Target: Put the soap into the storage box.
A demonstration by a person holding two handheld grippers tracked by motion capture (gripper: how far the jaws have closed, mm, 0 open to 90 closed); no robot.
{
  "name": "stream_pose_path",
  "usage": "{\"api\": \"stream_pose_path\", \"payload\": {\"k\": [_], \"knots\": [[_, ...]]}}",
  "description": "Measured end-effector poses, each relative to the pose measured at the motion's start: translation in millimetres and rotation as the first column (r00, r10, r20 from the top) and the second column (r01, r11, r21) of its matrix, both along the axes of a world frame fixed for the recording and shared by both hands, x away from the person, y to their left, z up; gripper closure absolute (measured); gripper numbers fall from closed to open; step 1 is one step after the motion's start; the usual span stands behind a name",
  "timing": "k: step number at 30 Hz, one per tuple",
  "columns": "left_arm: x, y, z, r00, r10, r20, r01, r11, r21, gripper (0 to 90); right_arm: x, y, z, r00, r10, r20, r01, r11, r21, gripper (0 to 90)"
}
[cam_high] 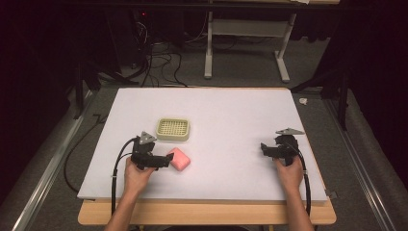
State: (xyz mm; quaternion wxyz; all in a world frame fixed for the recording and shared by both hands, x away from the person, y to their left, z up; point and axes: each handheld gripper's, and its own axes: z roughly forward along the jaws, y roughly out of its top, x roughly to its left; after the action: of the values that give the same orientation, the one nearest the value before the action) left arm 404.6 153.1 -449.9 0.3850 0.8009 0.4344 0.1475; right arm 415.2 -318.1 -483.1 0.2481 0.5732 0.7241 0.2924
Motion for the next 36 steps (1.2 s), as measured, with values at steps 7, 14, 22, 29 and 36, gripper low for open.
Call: {"api": "stream_pose_path", "payload": {"k": [7,14,22,29,36], "knots": [[-2.6,-16.6,-2.8,0.9987,-0.050,-0.011,0.050,0.9987,0.011,5.5,0.0,0.0,0.0,1.0000,0.000,0.000,0.000,1.0000,0.000,16.2],[-4.7,-32.9,-7.2,0.9962,-0.085,-0.017,0.086,0.9948,0.055,4.9,0.0,0.0,0.0,1.0000,0.000,0.000,0.000,1.0000,0.000,16.1],[-3.1,-42.3,-13.0,0.9935,-0.106,-0.040,0.109,0.9908,0.080,4.6,0.1,0.0,0.0,1.0000,0.001,0.001,-0.001,1.0000,0.000,16.1],[-0.8,-48.3,-20.1,0.9910,-0.117,-0.065,0.123,0.9862,0.111,4.6,0.0,0.0,0.0,1.0000,-0.001,0.000,0.001,1.0000,0.001,16.2],[0.8,-52.2,-25.2,0.9890,-0.126,-0.077,0.135,0.9832,0.123,5.4,0.0,0.0,0.0,1.0000,0.000,0.000,0.000,1.0000,0.000,16.2]]}}
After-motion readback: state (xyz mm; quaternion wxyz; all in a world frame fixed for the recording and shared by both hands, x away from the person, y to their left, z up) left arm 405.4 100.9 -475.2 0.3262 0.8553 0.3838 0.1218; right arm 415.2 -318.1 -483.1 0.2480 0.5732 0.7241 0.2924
